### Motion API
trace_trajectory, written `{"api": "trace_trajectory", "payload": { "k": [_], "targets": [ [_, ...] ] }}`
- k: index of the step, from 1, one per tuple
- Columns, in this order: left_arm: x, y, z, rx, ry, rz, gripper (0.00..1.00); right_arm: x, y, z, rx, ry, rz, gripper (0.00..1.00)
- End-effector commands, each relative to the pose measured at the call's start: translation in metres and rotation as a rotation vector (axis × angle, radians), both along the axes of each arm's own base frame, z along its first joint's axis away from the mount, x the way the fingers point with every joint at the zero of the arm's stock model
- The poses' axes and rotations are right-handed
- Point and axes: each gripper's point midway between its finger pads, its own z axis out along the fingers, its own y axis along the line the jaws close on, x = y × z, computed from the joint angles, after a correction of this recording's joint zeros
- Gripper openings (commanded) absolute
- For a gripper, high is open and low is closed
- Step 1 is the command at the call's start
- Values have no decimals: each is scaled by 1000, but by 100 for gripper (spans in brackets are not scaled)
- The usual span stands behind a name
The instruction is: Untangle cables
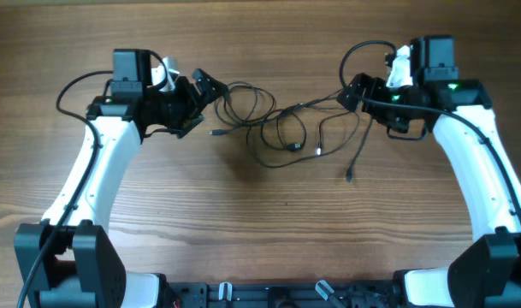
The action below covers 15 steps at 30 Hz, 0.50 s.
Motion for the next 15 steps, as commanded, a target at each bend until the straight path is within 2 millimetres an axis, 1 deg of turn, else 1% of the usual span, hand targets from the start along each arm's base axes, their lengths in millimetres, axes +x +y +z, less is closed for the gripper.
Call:
{"api": "trace_trajectory", "payload": {
  "k": [1,2,4,5,6,8,12,13,14,15],
  "targets": [
    [-4,-13,2,77,-44,-36,100,6,-22,-46,-133,48,-91,92],
    [-5,-15,0,91,-46,-39,100,12,-28,-55,-180,27,-78,91],
    [-7,-22,0,96,-47,-57,100,21,-28,-71,-226,-27,22,89],
    [-8,-25,0,96,-47,-65,100,23,-28,-80,-236,-24,43,84],
    [-9,-28,0,96,-47,-71,100,24,-28,-87,-237,-14,47,82],
    [-10,-30,0,96,-47,-77,100,23,-28,-103,-237,25,49,82],
    [-12,-30,-1,97,-41,-79,100,23,-27,-132,-239,78,56,80],
    [-12,-30,-1,97,-40,-79,100,24,-26,-139,-235,86,59,70],
    [-12,-30,-1,97,-37,-79,100,25,-22,-145,-210,92,70,57],
    [-13,-30,-2,98,-34,-79,100,25,-16,-148,-181,96,81,52]
  ]
}}
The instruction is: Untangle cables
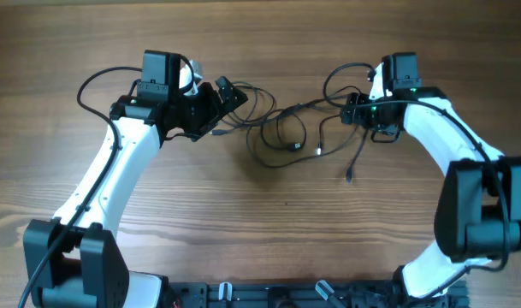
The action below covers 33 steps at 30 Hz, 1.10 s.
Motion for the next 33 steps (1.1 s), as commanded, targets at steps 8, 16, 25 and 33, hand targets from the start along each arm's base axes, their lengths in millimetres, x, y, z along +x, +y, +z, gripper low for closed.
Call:
{"api": "trace_trajectory", "payload": {
  "k": [8,16,25,33],
  "targets": [
    [-6,2,4,20,-5,-10,100,-5,24,-42,127,75,62,4],
    [-15,3,-1,30,34,-20,100,-17,56,28,336,35,114,4],
    [-31,-23,17,-52,-141,-334,100,-69,76,227,409,-479,391,4],
    [-47,-72,37,-115,-342,-586,100,-132,79,296,382,-702,517,4]
  ]
}}
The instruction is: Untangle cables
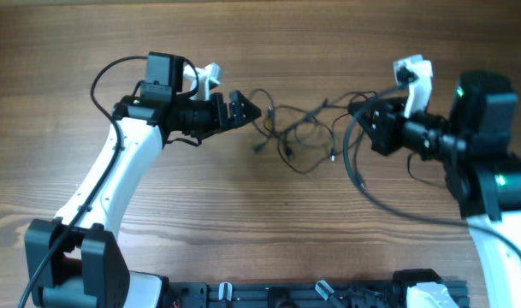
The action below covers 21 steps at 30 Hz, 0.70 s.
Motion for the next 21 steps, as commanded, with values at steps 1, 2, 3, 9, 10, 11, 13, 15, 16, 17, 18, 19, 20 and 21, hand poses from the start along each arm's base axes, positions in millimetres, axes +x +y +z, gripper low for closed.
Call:
{"api": "trace_trajectory", "payload": {
  "k": [1,2,3,9,10,11,13,15,16,17,18,19,20,21],
  "targets": [
    [-25,-45,23,-62,-190,-256,100,-23,9,20,19,-82,89,4],
    [-27,-56,22,-36,-230,-286,100,-29,14,25,42,-92,126,4],
    [-26,-65,17,17,-268,-292,100,-35,18,27,55,-104,167,4],
    [-41,-111,17,74,-434,-415,100,-42,23,27,68,-97,213,4],
    [-40,-119,10,117,-454,-416,100,-43,23,27,69,-97,213,4],
    [-41,-124,3,149,-459,-417,100,-43,23,27,70,-94,212,4],
    [-35,-127,-21,263,-432,-352,100,-43,23,26,70,-90,212,4],
    [-21,-118,-43,411,-418,-236,84,-43,23,26,70,-89,212,4],
    [-15,-112,-49,465,-418,-187,72,-43,23,26,69,-90,212,4],
    [-9,-105,-53,514,-417,-128,70,-43,22,26,70,-89,211,4],
    [-5,-101,-55,539,-416,-92,68,-43,23,26,70,-89,212,4],
    [-3,-100,-55,545,-420,-86,66,-43,23,26,70,-89,212,4],
    [-3,-101,-54,543,-423,-85,56,-43,23,26,70,-89,212,4],
    [-3,-101,-54,543,-423,-85,36,-43,22,26,69,-89,211,4]
  ]
}}
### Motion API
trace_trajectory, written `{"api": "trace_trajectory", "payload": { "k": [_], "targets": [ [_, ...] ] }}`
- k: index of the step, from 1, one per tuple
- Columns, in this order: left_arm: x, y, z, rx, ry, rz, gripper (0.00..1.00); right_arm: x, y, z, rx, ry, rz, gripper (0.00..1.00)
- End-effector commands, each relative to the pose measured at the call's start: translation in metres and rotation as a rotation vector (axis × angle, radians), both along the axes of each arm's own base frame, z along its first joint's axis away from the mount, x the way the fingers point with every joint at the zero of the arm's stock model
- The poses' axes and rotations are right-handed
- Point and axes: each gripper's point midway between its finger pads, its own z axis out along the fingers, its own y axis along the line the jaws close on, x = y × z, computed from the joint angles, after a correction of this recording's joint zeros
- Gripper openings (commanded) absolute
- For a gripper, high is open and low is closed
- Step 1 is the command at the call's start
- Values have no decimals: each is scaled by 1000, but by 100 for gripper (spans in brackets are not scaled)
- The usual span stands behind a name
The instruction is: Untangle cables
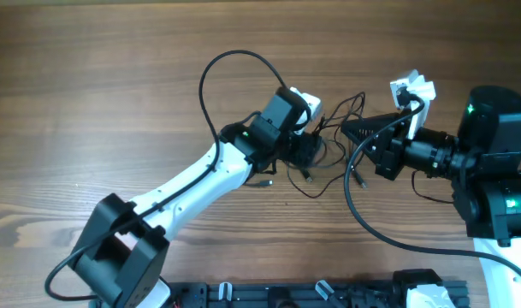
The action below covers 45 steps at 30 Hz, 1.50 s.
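Note:
A tangle of thin black cables (333, 141) hangs between my two grippers at the middle right of the overhead view. My left gripper (311, 154) has reached in from the lower left and is shut on the left side of the tangle. My right gripper (352, 131), raised high and near the camera, points left with its fingers shut on a strand at the tangle's right. Loose loops droop below, with one plug end (360, 180) dangling and another plug (263, 181) low beside the left arm. The grip points are partly hidden by the fingers.
The wooden table (115, 103) lies under everything. The left arm's own thick black lead (234, 60) arches above its wrist. The right arm's lead (371, 227) sweeps down across the lower right. The arm bases stand along the front edge.
My left gripper has moved right, from left of the tangle to close beside the right gripper. The cables have bunched into a tighter clump between them. The right gripper has stayed about where it was.
First the cables lay spread on the table with a gripper at each end. Both grippers then stood closer in on the ends. After that the right arm was raised with the tangle stretched between them, and now the left gripper sits close to the right.

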Motion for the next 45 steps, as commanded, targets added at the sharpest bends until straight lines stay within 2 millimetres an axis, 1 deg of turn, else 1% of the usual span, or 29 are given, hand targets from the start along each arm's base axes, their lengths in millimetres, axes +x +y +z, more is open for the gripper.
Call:
{"api": "trace_trajectory", "payload": {
  "k": [1,2,4,5,6,8,10,12,13,14,15,18,19,20,23,25,26,27,28,30,33,35,36,37,38,39,41,42,45],
  "targets": [
    [18,17,0,58,-59,128,25,-6,3,6,6,-30,32,4],
    [18,17,0,58,-59,128,15,-5,2,5,2,-30,26,4],
    [22,21,1,76,-77,148,14,1,-3,1,-28,-29,-18,4],
    [25,26,3,90,-96,167,14,8,-10,-5,-57,-11,-77,4],
    [29,32,6,114,-122,195,14,14,-19,-11,-80,22,-152,4],
    [40,54,14,173,-176,271,14,31,-53,-32,-145,146,-419,4],
    [47,80,18,226,-190,338,13,39,-91,-46,-179,239,-674,4],
    [53,115,15,279,-156,408,12,40,-119,-50,-197,279,-831,4],
    [56,137,11,303,-123,459,12,39,-132,-51,-205,289,-887,4],
    [59,156,8,314,-94,512,12,39,-141,-51,-210,295,-922,4],
    [61,181,4,322,-55,590,12,37,-153,-52,-205,314,-974,4],
    [62,234,-5,312,49,739,20,32,-179,-56,-189,352,-1078,4],
    [61,246,-9,282,96,761,24,30,-187,-56,-172,368,-1115,4],
    [60,251,-11,252,129,769,25,29,-195,-57,-157,379,-1150,4],
    [61,260,-13,142,204,780,39,27,-205,-57,-152,384,-1183,4],
    [62,267,-14,115,218,798,46,26,-205,-57,-153,386,-1184,4],
    [63,272,-13,113,219,810,56,26,-206,-57,-156,386,-1184,4],
    [63,274,-14,113,220,817,61,26,-207,-57,-161,383,-1190,4],
    [63,277,-14,112,220,822,62,26,-209,-57,-168,381,-1202,4],
    [63,281,-14,113,224,835,68,24,-215,-58,-186,376,-1233,4],
    [63,287,-14,112,227,848,73,21,-229,-58,-232,362,-1303,4],
    [63,288,-14,112,228,851,76,20,-232,-57,-240,358,-1321,4],
    [63,287,-14,106,231,854,80,21,-232,-57,-237,356,-1320,4],
    [62,284,-15,80,248,865,89,25,-226,-55,-212,351,-1290,4],
    [61,276,-14,46,266,846,95,29,-219,-53,-182,347,-1250,4],
    [61,264,-13,-8,291,805,100,34,-209,-51,-151,343,-1189,4],
    [58,235,-8,-125,348,714,100,40,-196,-50,-128,342,-1110,4],
    [56,225,-6,-157,367,684,100,42,-193,-53,-119,355,-1090,4],
    [50,208,-10,-181,417,653,100,45,-171,-61,-60,419,-973,4]
  ]
}}
